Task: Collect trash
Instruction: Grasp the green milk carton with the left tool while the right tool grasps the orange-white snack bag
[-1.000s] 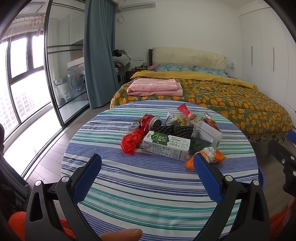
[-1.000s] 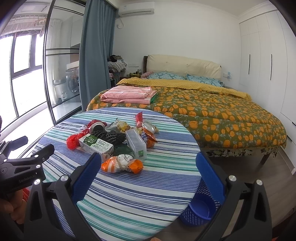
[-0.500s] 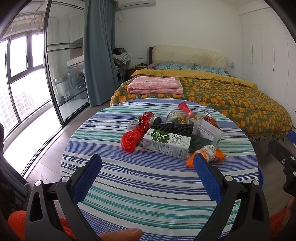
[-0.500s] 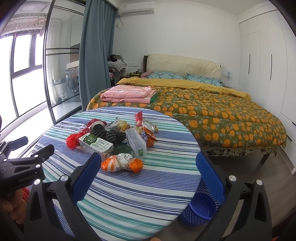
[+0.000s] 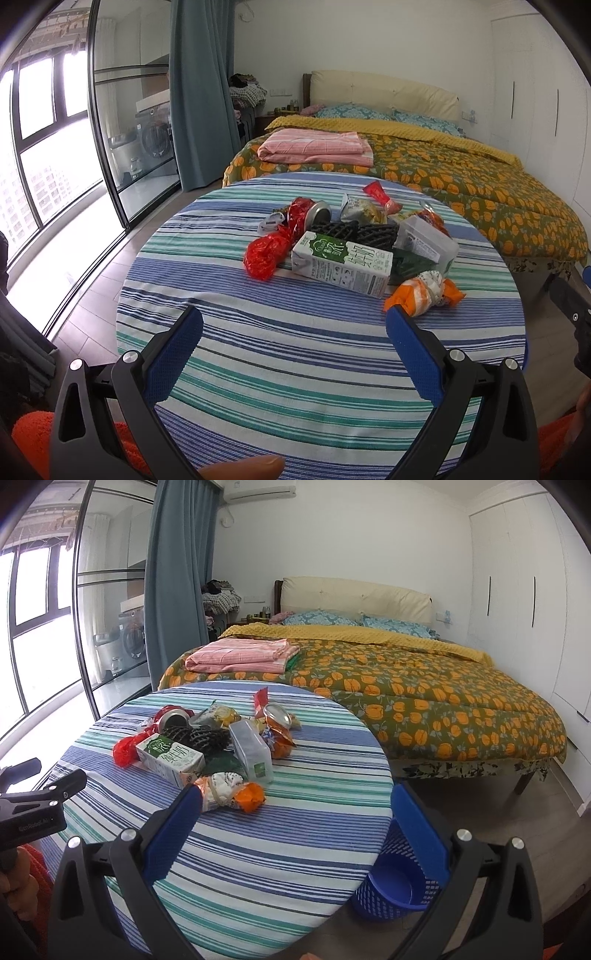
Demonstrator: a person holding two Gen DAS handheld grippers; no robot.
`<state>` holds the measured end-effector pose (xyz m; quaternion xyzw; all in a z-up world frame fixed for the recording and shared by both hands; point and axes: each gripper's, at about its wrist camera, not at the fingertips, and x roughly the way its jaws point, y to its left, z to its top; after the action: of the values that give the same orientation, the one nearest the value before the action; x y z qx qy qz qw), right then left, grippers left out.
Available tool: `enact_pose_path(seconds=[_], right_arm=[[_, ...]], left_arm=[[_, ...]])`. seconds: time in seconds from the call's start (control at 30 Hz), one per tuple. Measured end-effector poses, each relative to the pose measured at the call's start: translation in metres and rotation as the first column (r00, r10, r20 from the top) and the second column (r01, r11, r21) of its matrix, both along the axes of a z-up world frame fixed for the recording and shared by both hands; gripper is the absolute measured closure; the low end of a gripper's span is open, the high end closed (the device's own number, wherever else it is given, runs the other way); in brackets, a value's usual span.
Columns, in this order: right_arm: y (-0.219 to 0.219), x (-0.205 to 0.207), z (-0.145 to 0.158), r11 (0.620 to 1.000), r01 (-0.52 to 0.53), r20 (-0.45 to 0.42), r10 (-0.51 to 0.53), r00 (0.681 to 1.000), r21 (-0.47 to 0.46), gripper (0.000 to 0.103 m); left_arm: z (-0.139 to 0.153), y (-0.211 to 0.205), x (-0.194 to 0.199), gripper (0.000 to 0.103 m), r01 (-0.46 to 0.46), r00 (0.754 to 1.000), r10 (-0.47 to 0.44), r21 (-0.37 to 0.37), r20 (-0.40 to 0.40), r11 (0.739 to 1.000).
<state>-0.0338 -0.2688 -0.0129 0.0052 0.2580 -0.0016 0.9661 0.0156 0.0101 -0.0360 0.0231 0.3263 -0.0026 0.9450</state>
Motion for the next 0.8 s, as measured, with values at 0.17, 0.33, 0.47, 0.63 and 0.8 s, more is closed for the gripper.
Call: enact_pose_path(seconds=[0.17,0.33,0.47,0.63,0.8], right_arm=[[0.001,0.009,-0.015,0.999,-0.020,-0.060,0.021,0.998,0.028,0.005],[0.012,0.029,-0.045,0.994,-0.052,-0.181,0.069,0.981,0.099,0.005],[0.027,0.057,-0.055,0.984,-0.045,-0.233,0.086,0.969,0.174,0.005],[0.063,0.106,-0.060,0.984,-0.012,-0.270,0.061,0.961,0.178,0.004],[0.079,0.138,-0.080,0.996,-0.009,-0.336,0.036,0.941,0.083,0.004]], left_arm=[[-0.014,0.003,0.013,0.005,-0.039,0.997,0.040,0.024,-0.063,0.999],[-0.043,0.014,0.034,0.005,-0.068,0.986,0.071,0.024,-0.150,0.997],[-0.058,0.016,0.047,0.005,-0.082,0.979,0.088,0.040,-0.184,0.996],[-0.074,0.016,0.060,0.005,-0.101,0.970,0.113,0.065,-0.216,0.993],[-0.087,0.015,0.068,0.005,-0.103,0.962,0.122,0.089,-0.245,0.991]])
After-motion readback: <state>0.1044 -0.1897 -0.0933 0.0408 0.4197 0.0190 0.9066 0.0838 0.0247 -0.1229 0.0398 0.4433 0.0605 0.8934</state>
